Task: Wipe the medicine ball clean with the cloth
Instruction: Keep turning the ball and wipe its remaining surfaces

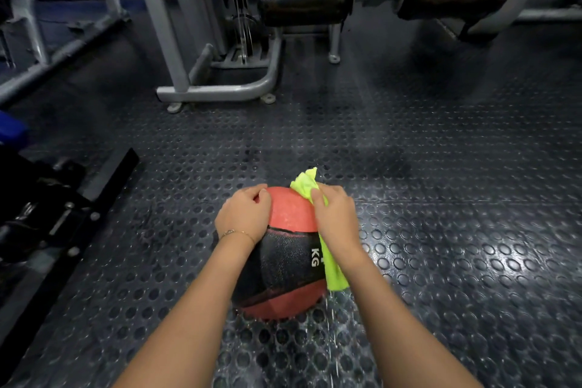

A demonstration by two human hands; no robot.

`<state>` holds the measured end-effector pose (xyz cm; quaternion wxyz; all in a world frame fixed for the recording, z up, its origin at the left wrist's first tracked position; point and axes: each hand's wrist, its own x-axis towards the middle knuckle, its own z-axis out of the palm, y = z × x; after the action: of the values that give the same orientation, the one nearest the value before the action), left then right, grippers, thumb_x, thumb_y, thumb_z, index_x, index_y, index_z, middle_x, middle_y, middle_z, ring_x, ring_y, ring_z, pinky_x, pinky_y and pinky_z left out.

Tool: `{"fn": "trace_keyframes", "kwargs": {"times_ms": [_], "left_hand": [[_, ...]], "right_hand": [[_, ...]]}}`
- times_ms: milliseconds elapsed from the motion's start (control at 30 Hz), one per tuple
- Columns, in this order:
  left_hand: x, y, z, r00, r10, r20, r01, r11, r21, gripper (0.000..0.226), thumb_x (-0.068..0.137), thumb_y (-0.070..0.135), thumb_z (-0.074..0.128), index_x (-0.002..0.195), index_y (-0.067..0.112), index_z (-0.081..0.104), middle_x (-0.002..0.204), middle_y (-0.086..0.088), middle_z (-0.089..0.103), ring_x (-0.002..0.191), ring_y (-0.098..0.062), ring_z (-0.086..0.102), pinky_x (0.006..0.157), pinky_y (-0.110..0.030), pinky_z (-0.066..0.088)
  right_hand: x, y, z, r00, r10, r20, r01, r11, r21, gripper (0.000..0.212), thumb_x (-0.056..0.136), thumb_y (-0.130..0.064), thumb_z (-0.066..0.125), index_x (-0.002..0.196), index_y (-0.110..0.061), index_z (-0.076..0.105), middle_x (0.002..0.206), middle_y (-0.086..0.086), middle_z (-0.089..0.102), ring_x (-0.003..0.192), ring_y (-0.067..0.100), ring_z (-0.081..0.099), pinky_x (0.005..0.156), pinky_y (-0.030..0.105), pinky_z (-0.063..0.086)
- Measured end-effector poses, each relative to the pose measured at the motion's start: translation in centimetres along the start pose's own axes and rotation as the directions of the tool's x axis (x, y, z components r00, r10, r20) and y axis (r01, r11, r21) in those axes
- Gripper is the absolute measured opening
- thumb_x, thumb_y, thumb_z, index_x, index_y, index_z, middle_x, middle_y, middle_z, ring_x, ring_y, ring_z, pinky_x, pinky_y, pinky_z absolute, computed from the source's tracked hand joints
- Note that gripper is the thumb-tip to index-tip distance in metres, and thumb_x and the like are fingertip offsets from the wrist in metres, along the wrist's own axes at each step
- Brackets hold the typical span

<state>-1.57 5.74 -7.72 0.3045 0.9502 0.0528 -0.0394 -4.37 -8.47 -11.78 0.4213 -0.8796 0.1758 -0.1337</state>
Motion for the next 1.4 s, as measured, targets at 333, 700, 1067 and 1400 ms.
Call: {"fn": "trace_keyframes", "kwargs": {"times_ms": [333, 700, 1067, 1400], "left_hand": [[0.2, 0.6, -0.1, 0.999, 0.046, 0.025, -0.046, 0.999, 0.027, 0.036, 0.094, 0.036, 0.038, 0.122, 0.038, 0.060, 0.130, 0.004, 0.060, 0.117, -0.024, 0.055, 0.091, -0.030, 0.042], [0.0, 0.7, -0.4, 0.995, 0.076, 0.065, -0.079, 0.996, 0.048, 0.033, 0.095, 0.034, 0.039, 0.121, 0.037, 0.061, 0.131, 0.006, 0.059, 0.118, -0.024, 0.055, 0.092, -0.029, 0.043], [-1.4, 4.6, 1.2, 0.968, 0.237, 0.085, -0.251, 0.885, 0.392, 0.039, 0.093, 0.030, 0.034, 0.115, 0.021, 0.065, 0.126, -0.005, 0.060, 0.118, -0.025, 0.053, 0.102, -0.036, 0.036], [2.9, 10.3, 1.1, 0.914, 0.357, 0.192, -0.403, 0.748, 0.527, 0.050, 0.099, 0.040, 0.024, 0.144, 0.020, 0.036, 0.150, -0.006, 0.034, 0.144, -0.031, 0.015, 0.115, -0.049, 0.015]], "right_hand": [[-3.6, -1.4, -0.4, 0.971, -0.184, -0.153, 0.153, 0.968, -0.199, 0.031, 0.091, -0.031, 0.044, 0.111, -0.022, 0.065, 0.108, 0.001, 0.061, 0.097, 0.025, 0.049, 0.083, 0.036, 0.045], [-10.0, -0.3, 0.5, 0.894, -0.386, -0.228, 0.359, 0.921, -0.150, 0.031, 0.088, -0.038, 0.044, 0.114, -0.032, 0.060, 0.109, -0.005, 0.059, 0.099, 0.010, 0.041, 0.080, 0.026, 0.045], [1.6, 7.3, -4.6, 0.986, 0.130, -0.107, -0.148, 0.970, -0.192, 0.037, 0.095, -0.032, 0.046, 0.122, -0.012, 0.058, 0.126, 0.012, 0.056, 0.112, 0.033, 0.050, 0.090, 0.038, 0.042], [2.0, 16.8, -2.5, 0.859, 0.304, 0.412, 0.128, 0.651, -0.748, 0.063, 0.099, -0.041, 0.021, 0.146, -0.008, -0.004, 0.155, 0.011, -0.014, 0.142, 0.035, -0.012, 0.116, 0.050, 0.004]]}}
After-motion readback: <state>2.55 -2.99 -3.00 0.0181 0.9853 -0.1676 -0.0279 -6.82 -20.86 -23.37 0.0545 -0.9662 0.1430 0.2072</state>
